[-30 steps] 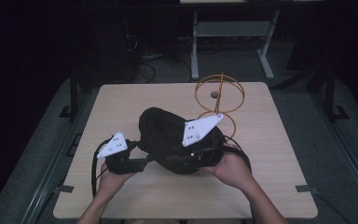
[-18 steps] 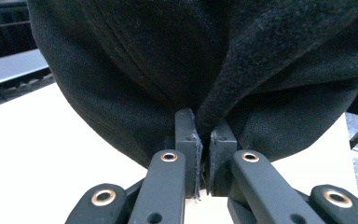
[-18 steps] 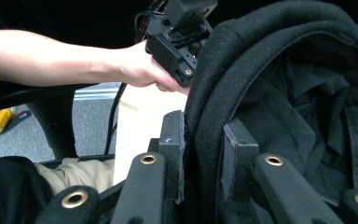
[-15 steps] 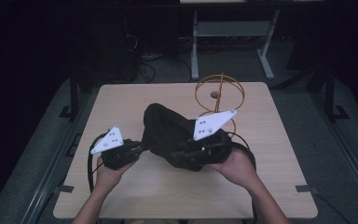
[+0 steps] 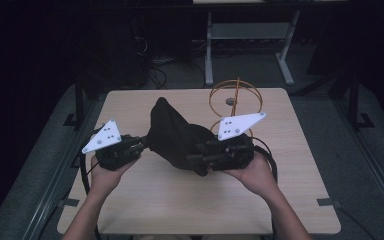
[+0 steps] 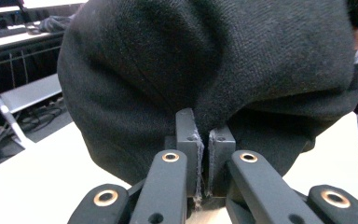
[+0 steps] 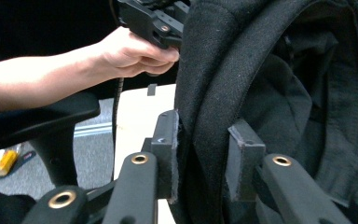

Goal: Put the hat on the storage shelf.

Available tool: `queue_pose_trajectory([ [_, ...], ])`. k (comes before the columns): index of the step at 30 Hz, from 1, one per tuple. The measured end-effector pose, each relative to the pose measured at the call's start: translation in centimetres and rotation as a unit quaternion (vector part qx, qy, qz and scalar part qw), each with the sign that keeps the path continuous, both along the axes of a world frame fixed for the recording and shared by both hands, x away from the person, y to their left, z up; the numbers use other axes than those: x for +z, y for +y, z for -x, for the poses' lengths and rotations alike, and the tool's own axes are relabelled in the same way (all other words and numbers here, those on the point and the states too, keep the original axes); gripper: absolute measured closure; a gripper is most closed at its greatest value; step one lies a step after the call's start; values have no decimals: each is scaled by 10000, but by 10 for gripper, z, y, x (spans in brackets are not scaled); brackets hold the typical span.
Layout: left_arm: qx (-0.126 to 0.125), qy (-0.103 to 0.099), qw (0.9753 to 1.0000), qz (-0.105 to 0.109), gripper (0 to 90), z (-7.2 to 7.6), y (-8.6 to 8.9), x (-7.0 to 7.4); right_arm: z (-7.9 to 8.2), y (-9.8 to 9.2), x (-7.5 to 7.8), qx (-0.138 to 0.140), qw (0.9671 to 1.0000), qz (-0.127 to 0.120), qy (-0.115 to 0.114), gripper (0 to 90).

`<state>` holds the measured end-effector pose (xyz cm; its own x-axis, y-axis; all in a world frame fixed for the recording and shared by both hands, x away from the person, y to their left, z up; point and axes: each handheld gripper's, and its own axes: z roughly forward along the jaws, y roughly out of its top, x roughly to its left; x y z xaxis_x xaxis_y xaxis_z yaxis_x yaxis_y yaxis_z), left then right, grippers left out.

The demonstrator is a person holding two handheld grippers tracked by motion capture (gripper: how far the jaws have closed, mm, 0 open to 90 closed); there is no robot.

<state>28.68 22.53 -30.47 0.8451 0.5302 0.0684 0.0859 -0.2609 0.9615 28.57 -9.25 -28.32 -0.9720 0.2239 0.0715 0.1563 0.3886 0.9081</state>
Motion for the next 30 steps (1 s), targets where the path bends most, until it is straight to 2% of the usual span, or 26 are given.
queue_pose_trajectory([
  [2, 10, -35, 10000, -44, 870, -1, -1, 7, -2, -2, -1, -61, 9999, -84, 17, 622],
  [3, 28, -56, 10000, -34, 869, -2, -1, 13, -3, -3, -4, -152, 9998, -137, -38, 566],
  [4, 28, -56, 10000, -34, 869, -2, -1, 13, -4, -4, -5, -186, 9997, -144, -23, 532],
  [5, 41, -69, 10000, -54, 869, -3, -1, 16, -4, -4, -5, -186, 9997, -144, -23, 532],
  [7, 103, -126, 9997, -185, 870, -6, -2, 24, -4, -7, -10, -239, 9996, -120, 20, 476],
  [10, 145, -127, 9996, -191, 870, -7, 0, 27, -3, -13, -17, -318, 9994, -140, 14, 430],
  [13, 211, -126, 9997, -95, 871, -8, 6, 31, 0, -23, -24, -397, 9991, -147, -26, 395],
  [19, 287, -61, 9995, 74, 870, -11, 16, 32, 2, -42, -40, -659, 9978, -44, 39, 369],
  [21, 312, 4, 9994, 165, 871, -14, 19, 32, 3, -53, -50, -839, 9964, 18, 76, 352],
  [22, 312, 4, 9994, 165, 871, -14, 19, 32, 3, -53, -50, -839, 9964, 18, 76, 352],
  [23, 304, 50, 9994, 160, 870, -16, 19, 33, 4, -62, -56, -953, 9954, 42, 103, 327],
  [26, 301, 84, 9995, 88, 870, -20, 19, 35, 6, -72, -62, -1103, 9937, 43, 183, 302],
  [30, 301, 109, 9995, 6, 870, -23, 17, 37, 8, -82, -67, -1199, 9926, 75, 202, 292],
])
